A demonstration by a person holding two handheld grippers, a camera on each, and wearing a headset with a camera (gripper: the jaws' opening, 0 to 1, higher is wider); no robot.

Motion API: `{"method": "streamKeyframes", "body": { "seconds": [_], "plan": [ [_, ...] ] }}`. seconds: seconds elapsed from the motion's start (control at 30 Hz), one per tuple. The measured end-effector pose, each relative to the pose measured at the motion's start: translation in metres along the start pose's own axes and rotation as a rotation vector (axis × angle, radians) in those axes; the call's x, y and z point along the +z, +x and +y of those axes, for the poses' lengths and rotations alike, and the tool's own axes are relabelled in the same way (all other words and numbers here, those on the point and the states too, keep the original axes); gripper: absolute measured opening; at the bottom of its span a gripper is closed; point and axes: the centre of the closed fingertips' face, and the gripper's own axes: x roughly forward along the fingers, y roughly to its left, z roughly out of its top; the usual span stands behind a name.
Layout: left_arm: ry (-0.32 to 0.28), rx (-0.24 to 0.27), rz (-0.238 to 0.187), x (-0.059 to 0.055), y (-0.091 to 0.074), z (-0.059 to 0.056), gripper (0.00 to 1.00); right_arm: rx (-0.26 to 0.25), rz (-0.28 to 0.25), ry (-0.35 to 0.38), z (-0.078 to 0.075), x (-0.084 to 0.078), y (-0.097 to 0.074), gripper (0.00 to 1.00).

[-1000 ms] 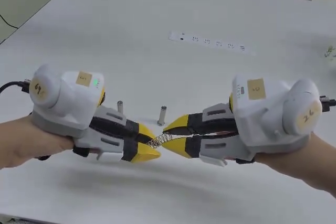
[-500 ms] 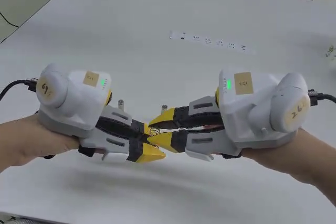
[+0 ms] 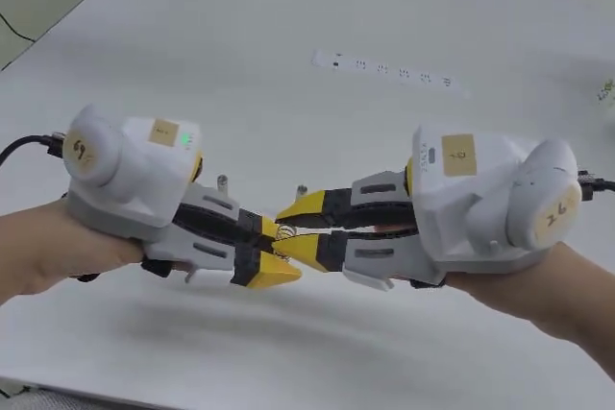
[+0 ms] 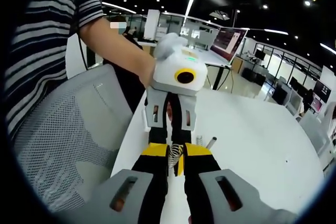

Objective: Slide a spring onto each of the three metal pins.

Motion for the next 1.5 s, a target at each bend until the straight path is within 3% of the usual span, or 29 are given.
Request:
{"method": "streamKeyframes", "body": {
  "seconds": [0.83,1.5],
  "plan": [
    [-0.096,0.021,0.002,-0.0001,-0.0022,0.0008,0.1,-0.019,0.032,-0.115,0.0021,-0.0019,0.0005,0.07],
    [-0.1,0.023,0.025,-0.0036,0.0,0.0003,0.13,-0.017,0.05,-0.135,0.0022,-0.0016,-0.0009,0.07]
  ]
}}
